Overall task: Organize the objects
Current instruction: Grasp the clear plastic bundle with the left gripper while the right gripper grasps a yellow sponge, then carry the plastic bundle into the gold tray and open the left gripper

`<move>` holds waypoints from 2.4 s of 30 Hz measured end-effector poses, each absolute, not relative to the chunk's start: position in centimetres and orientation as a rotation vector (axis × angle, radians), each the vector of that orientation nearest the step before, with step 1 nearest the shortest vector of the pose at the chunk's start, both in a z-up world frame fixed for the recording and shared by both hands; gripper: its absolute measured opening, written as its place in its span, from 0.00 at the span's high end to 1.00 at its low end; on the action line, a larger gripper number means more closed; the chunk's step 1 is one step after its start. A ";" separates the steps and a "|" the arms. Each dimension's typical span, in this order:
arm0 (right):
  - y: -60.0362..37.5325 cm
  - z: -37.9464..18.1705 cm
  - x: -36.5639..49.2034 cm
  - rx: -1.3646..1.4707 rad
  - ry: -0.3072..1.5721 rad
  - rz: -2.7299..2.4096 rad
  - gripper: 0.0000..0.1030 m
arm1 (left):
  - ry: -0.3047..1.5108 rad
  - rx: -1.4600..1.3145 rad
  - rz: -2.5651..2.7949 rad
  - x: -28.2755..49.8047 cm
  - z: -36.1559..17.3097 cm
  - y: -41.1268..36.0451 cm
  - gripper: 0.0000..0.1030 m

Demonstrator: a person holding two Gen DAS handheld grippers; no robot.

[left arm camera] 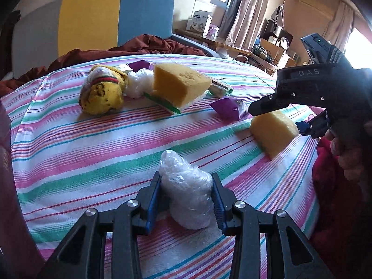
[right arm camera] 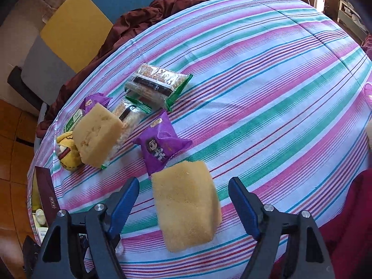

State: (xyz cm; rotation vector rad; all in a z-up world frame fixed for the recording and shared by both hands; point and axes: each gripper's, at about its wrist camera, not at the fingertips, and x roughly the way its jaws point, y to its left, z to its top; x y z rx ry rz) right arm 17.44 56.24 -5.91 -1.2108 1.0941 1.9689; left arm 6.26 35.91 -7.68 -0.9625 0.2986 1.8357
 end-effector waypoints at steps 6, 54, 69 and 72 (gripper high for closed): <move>54.9 -6.2 16.9 -1.297 1.002 1.964 0.58 | 0.277 -0.962 1.833 6.2 -7.7 35.5 0.60; 46.9 -6.8 9.7 -1.595 0.470 2.322 0.66 | 0.190 -0.819 2.112 5.4 1.9 24.7 0.62; 45.8 -6.8 9.2 -1.604 0.337 2.309 0.66 | 0.026 -0.984 2.514 -0.7 0.2 7.5 0.62; 45.7 -6.9 9.0 -1.605 0.318 2.308 0.66 | 0.010 -1.026 2.563 -1.1 -0.5 5.3 0.62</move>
